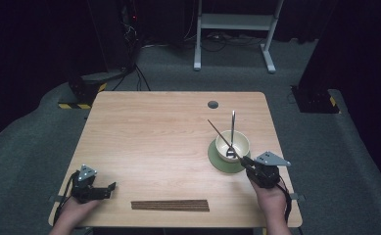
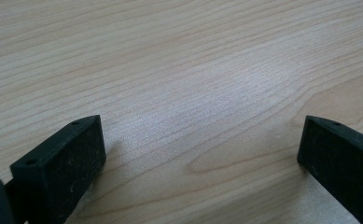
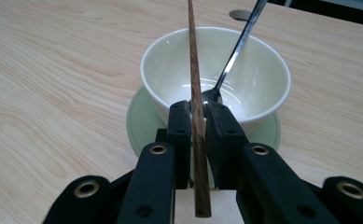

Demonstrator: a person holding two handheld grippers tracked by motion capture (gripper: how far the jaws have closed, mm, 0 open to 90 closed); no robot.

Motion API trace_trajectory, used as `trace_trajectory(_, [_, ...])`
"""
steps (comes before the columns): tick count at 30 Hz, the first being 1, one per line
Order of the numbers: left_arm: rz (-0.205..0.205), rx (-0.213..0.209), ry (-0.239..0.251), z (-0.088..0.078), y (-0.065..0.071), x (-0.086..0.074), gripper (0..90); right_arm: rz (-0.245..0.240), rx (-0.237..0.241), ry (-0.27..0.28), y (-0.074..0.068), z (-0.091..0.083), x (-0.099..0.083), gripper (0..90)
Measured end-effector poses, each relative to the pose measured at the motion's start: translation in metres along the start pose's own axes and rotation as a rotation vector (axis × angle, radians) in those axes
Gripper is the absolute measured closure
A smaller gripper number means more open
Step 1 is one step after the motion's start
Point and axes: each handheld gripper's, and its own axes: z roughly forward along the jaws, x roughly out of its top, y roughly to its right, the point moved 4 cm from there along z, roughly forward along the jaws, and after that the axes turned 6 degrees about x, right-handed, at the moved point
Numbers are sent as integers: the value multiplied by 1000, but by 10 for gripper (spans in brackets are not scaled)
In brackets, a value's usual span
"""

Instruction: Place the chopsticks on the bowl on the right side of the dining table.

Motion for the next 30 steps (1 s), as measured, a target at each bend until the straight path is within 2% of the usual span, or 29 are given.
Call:
trace_trajectory(8, [5, -2, -2, 0, 0, 0, 5, -42, -2, 30, -13, -3, 12, 649])
trace_trajectory(14, [2, 1, 0, 0, 1, 0, 10, -56, 39, 40, -27, 0, 14, 569])
trace_trajectory(20, [5, -6, 0, 0, 0, 0, 6, -103, 98, 6, -54, 13, 12, 542])
trace_trajectory(21, [4, -6, 0, 0, 0, 0, 6, -118, 120, -19, -63, 21, 9, 542])
trace_trajectory(22, [4, -5, 0, 0, 0, 0, 6, -118, 120, -19, -63, 21, 9, 542])
trace_trajectory(25, [3, -1, 0, 0, 1, 0, 7, -117, 170, -56, -75, 35, 3, 544])
trace_trajectory(30, [3, -4, 0, 0, 1, 0, 9, -133, 214, -85, -94, 46, -1, 552])
